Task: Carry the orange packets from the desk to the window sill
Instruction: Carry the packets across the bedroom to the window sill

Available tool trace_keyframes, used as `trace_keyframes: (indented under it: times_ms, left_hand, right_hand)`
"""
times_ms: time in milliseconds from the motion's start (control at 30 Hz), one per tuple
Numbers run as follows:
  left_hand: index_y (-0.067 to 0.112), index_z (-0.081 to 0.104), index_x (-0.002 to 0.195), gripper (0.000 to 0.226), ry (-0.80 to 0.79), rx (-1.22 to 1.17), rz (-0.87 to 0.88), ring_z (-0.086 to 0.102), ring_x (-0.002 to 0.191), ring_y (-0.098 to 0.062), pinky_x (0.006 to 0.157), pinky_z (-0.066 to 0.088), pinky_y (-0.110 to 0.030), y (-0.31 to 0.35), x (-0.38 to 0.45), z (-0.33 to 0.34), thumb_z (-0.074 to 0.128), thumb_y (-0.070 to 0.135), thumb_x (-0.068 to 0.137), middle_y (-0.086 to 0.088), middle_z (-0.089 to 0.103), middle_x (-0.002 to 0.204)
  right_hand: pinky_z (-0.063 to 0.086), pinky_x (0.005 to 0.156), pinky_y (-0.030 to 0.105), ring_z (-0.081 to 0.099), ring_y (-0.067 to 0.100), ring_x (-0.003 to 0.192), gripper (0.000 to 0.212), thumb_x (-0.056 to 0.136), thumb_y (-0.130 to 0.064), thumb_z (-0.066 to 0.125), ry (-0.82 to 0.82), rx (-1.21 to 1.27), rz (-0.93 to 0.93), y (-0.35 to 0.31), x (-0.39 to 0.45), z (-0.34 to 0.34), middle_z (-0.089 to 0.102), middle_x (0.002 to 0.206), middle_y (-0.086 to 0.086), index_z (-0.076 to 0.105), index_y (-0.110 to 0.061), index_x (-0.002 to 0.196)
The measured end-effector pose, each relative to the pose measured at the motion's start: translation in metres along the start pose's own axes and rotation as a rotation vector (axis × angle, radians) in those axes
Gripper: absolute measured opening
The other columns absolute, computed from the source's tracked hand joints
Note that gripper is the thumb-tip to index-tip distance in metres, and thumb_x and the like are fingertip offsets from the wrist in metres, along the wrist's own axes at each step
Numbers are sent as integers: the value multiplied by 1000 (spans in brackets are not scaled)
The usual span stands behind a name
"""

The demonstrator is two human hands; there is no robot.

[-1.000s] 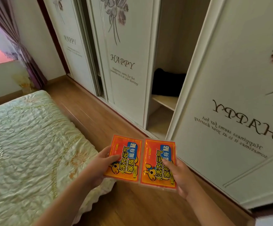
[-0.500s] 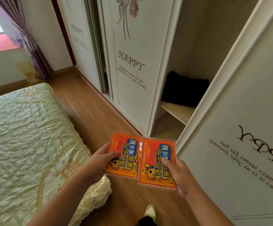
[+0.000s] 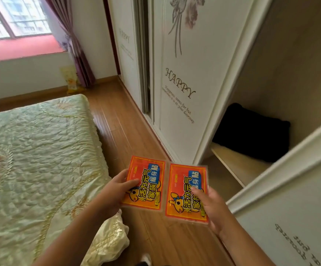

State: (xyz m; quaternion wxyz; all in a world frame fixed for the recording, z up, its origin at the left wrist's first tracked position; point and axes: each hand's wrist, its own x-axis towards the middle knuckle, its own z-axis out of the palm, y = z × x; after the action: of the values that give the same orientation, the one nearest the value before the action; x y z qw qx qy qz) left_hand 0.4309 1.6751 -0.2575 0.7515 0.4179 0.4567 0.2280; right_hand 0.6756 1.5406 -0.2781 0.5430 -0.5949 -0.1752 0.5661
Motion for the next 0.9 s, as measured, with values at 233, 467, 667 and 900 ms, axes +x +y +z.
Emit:
trace_keyframes:
  times_ms: [233,467,667,900]
  left_hand:
    - [24,60,117,35,91,-69,24,76,85,-33,60,62,-39,32,62,-37,65,10,85,-14,78,101]
    - [28,59,115,38,167,-124,67,75,88,-36,61,63,-40,87,132,-88,69,16,81,-15,78,101]
    - [28,60,115,30,217,-136,74,76,85,-34,65,64,-46,128,182,-117,63,11,89,-13,78,100]
    - [25,59,118,33,279,-155,68,76,80,-33,58,62,-42,170,254,-145,62,9,90,-15,78,101]
  right_hand:
    - [61,76,52,75,37,92,24,92,-19,64,-101,-73,45,-35,96,36,78,101,16,62,-14,115]
    - [58,85,57,74,38,96,23,95,-19,61,-207,-169,62,-89,197,101,77,105,17,62,-15,117]
    - [61,78,51,74,39,95,25,94,-17,61,-262,-156,77,-122,266,139,77,106,19,61,-14,119]
    - [62,74,47,74,38,96,28,96,-17,59,-346,-215,112,-158,360,168,77,107,18,58,-14,124]
